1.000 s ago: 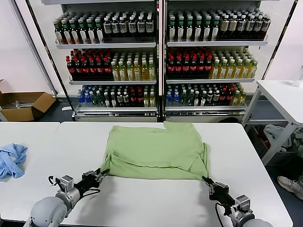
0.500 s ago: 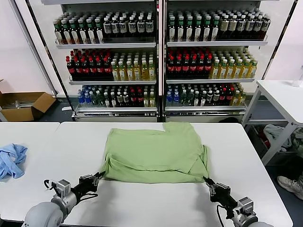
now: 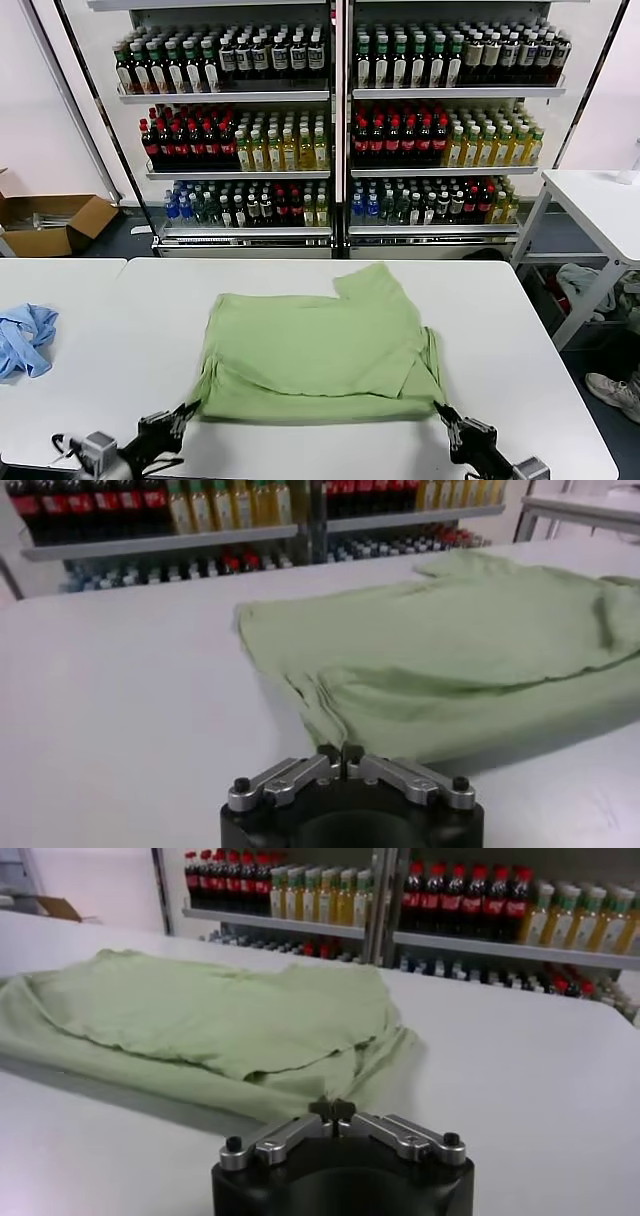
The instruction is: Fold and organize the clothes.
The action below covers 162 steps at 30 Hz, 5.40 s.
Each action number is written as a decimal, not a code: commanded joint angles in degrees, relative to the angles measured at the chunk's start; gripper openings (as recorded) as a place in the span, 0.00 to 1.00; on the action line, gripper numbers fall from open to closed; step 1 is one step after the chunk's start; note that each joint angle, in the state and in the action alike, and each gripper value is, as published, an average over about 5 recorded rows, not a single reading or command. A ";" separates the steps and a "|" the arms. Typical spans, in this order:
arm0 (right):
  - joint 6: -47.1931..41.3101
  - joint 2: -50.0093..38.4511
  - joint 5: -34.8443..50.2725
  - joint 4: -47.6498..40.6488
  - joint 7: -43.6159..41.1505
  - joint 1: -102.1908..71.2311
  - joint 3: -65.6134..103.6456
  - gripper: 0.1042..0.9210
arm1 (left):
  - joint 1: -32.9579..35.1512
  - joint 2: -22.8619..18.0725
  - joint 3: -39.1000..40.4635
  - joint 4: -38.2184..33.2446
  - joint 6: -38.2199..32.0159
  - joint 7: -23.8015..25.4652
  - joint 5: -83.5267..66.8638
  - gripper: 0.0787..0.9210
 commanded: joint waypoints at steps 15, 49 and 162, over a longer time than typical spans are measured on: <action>1.19 0.10 4.90 7.25 -0.20 -5.03 3.18 0.44 | 5.26 0.27 -6.30 -5.73 0.33 -0.03 -0.25 0.40; -16.67 -1.09 15.63 -45.45 -9.85 70.74 -25.17 0.88 | -39.93 20.71 21.81 29.49 0.74 0.73 -17.53 0.88; -19.93 0.42 24.69 1.51 -2.81 15.46 3.74 0.00 | -17.40 19.66 11.49 8.11 3.61 -0.01 -11.44 0.01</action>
